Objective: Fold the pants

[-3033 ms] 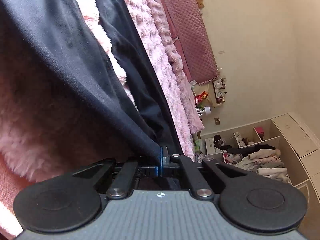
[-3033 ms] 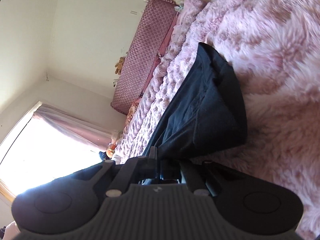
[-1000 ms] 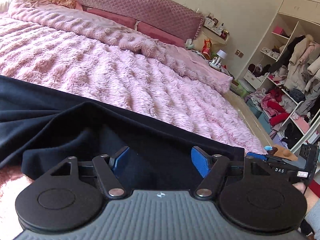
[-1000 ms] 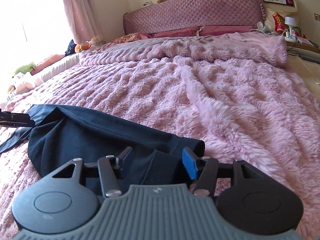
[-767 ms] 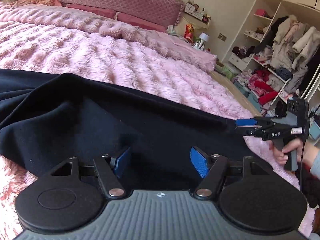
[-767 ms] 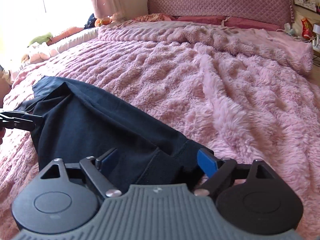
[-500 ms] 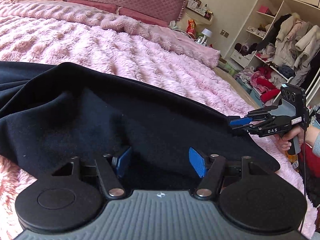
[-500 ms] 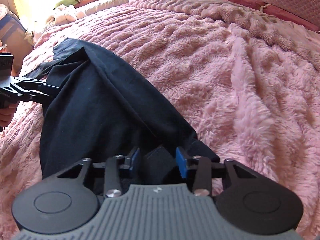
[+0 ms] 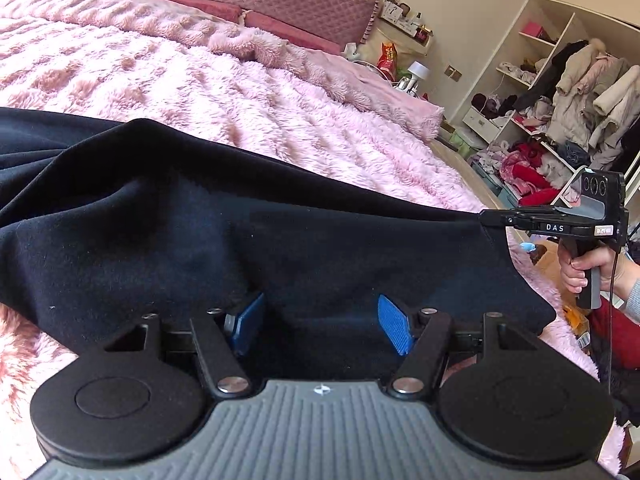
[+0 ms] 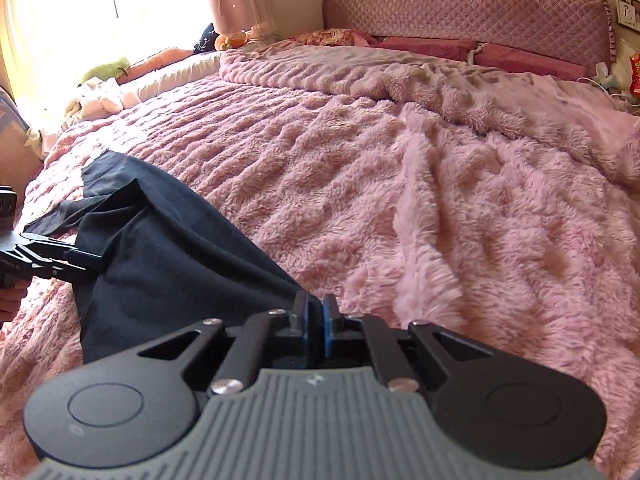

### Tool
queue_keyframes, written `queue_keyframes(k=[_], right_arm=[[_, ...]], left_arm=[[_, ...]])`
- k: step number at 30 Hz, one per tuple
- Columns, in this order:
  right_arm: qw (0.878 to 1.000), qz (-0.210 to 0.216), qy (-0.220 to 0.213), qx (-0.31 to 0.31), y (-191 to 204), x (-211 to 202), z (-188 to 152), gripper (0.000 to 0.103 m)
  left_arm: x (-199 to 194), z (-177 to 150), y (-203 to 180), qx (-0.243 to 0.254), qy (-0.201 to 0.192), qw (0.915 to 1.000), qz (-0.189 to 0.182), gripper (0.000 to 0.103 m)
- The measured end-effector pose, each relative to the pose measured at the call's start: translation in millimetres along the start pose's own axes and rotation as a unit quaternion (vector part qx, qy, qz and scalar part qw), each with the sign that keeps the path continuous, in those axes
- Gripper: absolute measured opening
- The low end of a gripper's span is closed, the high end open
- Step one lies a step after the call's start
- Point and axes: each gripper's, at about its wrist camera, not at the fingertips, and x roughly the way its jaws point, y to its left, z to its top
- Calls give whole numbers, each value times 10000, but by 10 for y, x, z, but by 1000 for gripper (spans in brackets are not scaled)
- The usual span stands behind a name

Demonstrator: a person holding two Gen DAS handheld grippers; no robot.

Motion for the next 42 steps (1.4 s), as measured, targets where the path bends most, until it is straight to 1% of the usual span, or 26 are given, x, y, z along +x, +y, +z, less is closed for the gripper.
queue_keyframes(k=[2, 4, 6, 7, 9, 10, 11, 12, 13, 14, 15, 16, 18, 21, 25, 28, 31, 33, 34, 36, 37, 38, 39, 40, 42], right_arm=[[9996, -204, 139, -140, 21, 80, -32, 1], [9978, -559, 219, -294, 53, 223, -118, 1], [9973, -661, 273, -167, 60, 322, -171, 2], [9967, -739, 314, -112, 71, 366, -189, 4], [9945, -986, 335, -67, 116, 388, -175, 15], [9926, -1178, 287, -6, 140, 353, -148, 29], [9912, -1309, 194, 84, 159, 301, -122, 37], [9893, -1445, 14, 206, 192, 204, -78, 37], [9884, -1497, -118, 248, 227, 133, -51, 37], [9867, -1570, -344, 234, 306, 20, -10, 37], [9864, -1554, -495, 188, 367, -55, 9, 37], [9878, -1432, -608, 93, 471, -152, 38, 37], [9892, -1327, -618, -56, 673, -214, 117, 37], [9904, -1120, -677, -452, 1139, -186, 279, 37], [9871, -762, -713, -1216, 1958, 136, 517, 37], [9805, -478, -635, -1797, 2581, 517, 677, 37], [9663, -89, -558, -2512, 3323, 973, 802, 36], [9528, 46, -521, -2991, 3767, 1232, 822, 35], [9432, 107, -502, -3283, 4016, 1377, 809, 35], [9201, 184, -632, -3862, 4457, 1594, 726, 35], [9057, 246, -713, -4172, 4676, 1695, 662, 35], [8952, 287, -737, -4387, 4842, 1775, 615, 35], [8807, 392, -729, -4664, 5087, 1892, 538, 35], [8698, 493, -724, -4855, 5267, 1972, 480, 35], [8450, 655, -724, -5257, 5619, 2131, 349, 35]], left_arm=[[-23, 15, -6, -5, -17, 10000, 19, 76], [-48, 30, -5, -12, -43, 10000, 45, 76], [-70, 54, 11, -48, -24, 9998, 176, 76], [-82, 71, 28, -66, -4, 9996, 265, 76], [-141, 137, 79, -90, 52, 9985, 546, 76], [-178, 178, 111, -114, 72, 9977, 671, 76], [-241, 234, 157, -145, 87, 9963, 839, 76], [-321, 287, 209, -175, 74, 9947, 1006, 76], [-406, 335, 269, -203, 46, 9931, 1155, 76], [-500, 378, 331, -255, -6, 9911, 1304, 76], [-606, 415, 405, -333, -46, 9887, 1460, 77], [-701, 444, 482, -425, -35, 9864, 1590, 78], [-893, 482, 658, -665, -17, 9810, 1823, 78], [-1153, 474, 917, -907, -60, 9739, 2080, 78], [-1443, 382, 1274, -1146, -160, 9628, 2441, 78], [-1626, 289, 1618, -1675, -226, 9533, 2504, 77], [-1829, 224, 1970, -2149, -402, 9455, 2413, 77], [-1964, 169, 2158, -2396, -617, 9390, 2389, 77], [-2047, 126, 2267, -2527, -706, 9352, 2379, 77], [-2189, 46, 2420, -2637, -752, 9321, 2369, 77], [-2261, 10, 2473, -2650, -776, 9310, 2389, 77], [-2365, -33, 2537, -2670, -842, 9281, 2453, 77], [-2479, -71, 2600, -2710, -932, 9238, 2540, 77], [-2575, -97, 2653, -2769, -1022, 9189, 2618, 77], [-2826, -158, 2818, -2972, -1250, 9056, 2754, 77]])
